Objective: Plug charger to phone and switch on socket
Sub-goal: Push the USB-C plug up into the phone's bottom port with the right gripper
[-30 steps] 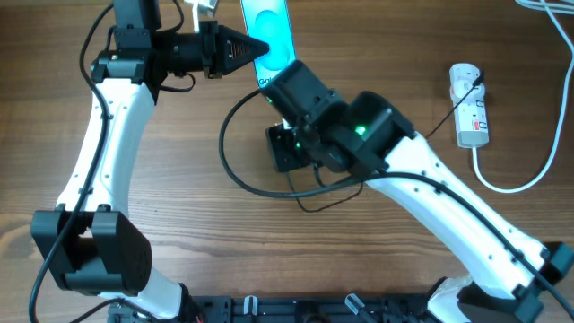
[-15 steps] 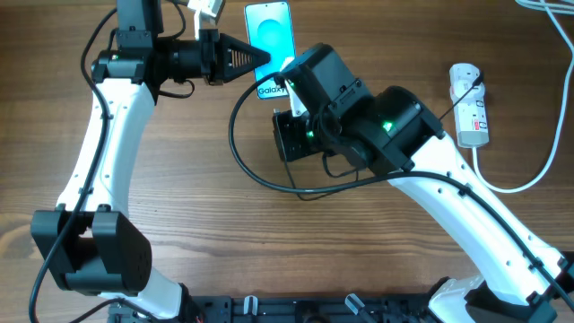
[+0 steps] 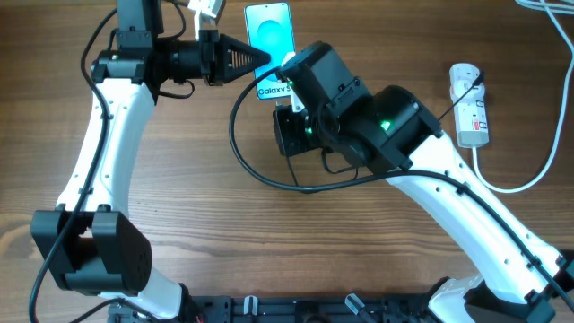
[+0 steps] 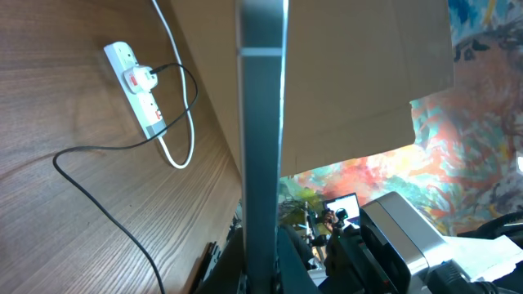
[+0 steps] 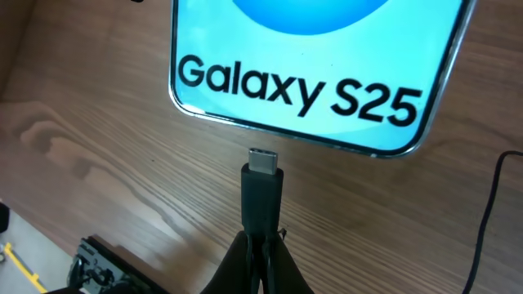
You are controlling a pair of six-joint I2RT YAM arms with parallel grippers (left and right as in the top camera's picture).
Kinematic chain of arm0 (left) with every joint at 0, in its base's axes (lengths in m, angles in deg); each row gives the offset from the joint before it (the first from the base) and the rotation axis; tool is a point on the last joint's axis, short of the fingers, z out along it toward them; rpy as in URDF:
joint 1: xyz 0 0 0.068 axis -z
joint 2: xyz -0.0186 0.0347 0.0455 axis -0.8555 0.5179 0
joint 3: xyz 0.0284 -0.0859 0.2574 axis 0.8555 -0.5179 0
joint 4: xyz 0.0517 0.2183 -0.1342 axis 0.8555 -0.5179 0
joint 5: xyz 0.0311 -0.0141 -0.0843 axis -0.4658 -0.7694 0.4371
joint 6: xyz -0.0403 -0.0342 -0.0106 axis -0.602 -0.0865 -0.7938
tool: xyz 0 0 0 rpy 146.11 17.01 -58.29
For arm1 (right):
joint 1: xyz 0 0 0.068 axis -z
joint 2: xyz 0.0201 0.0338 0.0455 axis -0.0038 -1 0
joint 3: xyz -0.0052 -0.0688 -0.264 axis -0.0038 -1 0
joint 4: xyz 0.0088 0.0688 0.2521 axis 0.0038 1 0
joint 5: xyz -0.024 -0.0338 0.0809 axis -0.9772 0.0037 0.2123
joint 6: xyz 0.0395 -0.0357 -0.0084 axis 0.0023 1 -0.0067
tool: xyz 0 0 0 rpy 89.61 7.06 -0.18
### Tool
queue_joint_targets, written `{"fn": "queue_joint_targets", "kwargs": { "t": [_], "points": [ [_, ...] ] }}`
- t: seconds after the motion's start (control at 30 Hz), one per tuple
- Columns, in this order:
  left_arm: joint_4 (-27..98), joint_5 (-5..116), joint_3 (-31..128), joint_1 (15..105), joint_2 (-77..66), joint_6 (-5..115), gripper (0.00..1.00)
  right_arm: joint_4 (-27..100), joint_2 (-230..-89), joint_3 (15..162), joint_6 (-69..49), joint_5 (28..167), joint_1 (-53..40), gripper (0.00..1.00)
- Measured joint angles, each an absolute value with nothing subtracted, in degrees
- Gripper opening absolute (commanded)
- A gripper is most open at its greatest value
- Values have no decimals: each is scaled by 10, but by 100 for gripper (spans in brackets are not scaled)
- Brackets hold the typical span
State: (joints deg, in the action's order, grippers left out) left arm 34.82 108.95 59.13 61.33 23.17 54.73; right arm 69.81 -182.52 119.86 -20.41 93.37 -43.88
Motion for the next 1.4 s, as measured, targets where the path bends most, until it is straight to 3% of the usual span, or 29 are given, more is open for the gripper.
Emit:
{"fn": "queue_joint_targets", "kwargs": {
  "t": [1.4],
  "points": [
    [339,1072,591,613,232,607,4,715,-1856,1206,-202,930,-435,4]
  ]
}}
